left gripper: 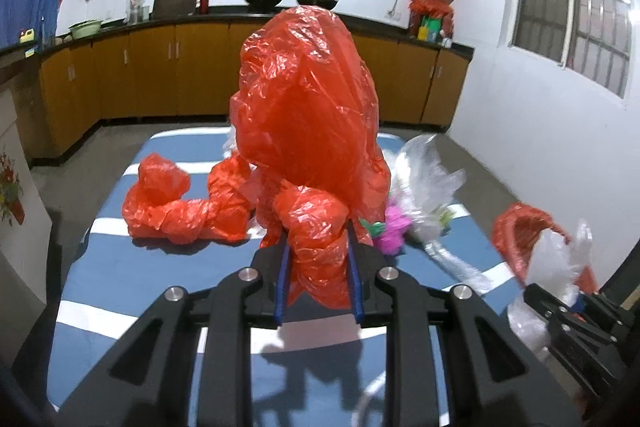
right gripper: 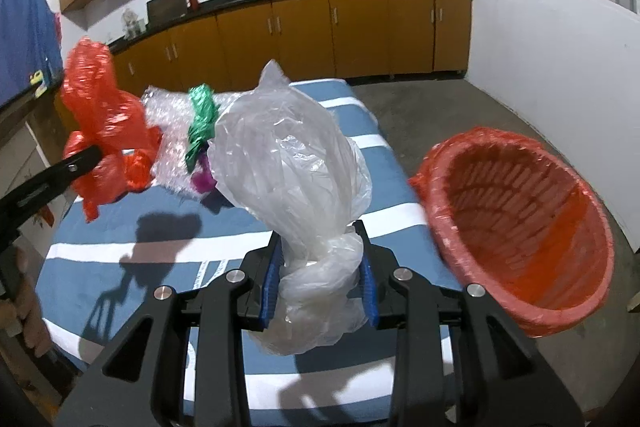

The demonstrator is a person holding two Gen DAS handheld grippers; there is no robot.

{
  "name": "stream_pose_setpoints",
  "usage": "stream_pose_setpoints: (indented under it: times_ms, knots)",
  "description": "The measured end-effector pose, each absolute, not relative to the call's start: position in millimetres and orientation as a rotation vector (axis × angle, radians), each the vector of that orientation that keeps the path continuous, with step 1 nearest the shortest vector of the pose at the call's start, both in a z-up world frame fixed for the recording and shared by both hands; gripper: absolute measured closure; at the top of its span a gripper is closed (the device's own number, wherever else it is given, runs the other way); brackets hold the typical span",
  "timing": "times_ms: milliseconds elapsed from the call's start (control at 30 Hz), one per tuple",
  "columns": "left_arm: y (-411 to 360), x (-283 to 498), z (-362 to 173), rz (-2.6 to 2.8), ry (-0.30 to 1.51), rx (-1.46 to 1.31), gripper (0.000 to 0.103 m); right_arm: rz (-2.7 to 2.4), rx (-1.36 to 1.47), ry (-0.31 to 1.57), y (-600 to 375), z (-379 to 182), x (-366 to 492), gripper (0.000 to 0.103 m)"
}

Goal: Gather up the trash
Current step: 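Carry the clear bag to the basket while the left gripper carries the red bag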

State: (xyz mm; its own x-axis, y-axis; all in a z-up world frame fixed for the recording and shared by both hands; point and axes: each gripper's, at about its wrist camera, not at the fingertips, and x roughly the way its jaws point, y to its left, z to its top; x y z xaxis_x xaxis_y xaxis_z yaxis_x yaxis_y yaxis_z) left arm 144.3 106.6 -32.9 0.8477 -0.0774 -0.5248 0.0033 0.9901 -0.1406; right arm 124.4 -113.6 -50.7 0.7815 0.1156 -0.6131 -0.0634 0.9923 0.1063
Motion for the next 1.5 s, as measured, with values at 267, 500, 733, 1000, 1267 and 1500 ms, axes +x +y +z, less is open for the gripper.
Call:
stream_pose_setpoints:
  times_ms: [267, 500, 733, 1000, 1267, 1500]
  knots:
    - [53.7, 135.3, -14.0, -0.186, 0.549, -0.119, 0.079, -0.046, 0.09, 0.614, -166.5, -38.8, 116.6, 0.069]
    - [-13.0, 139.8, -17.8, -0.342, 0.591, -0.09, 0.079, -0.182, 0.15, 0.591, -225.8, -33.9, 110.7, 0.069]
    - [-71.3, 155.7, -27.4, -0.472, 0.635, -0.08, 0.079, -0.262, 0.192, 0.576, -269.6, -33.3, 107.4, 0.069]
    - [-132.1, 172.2, -40.3, -0.575, 0.682, -0.047, 0.079, -0.28, 0.242, 0.567, -303.6, -37.5, 113.9, 0.069]
    - [-171.5, 192.6, -57.1, -0.632, 0.729, -0.034, 0.078, -0.284, 0.278, 0.553, -325.7, -40.0, 121.9, 0.069]
    - [-186.4, 208.8, -66.9, -0.647, 0.755, -0.038, 0.071, -0.287, 0.313, 0.54, -339.4, -41.9, 126.9, 0.058]
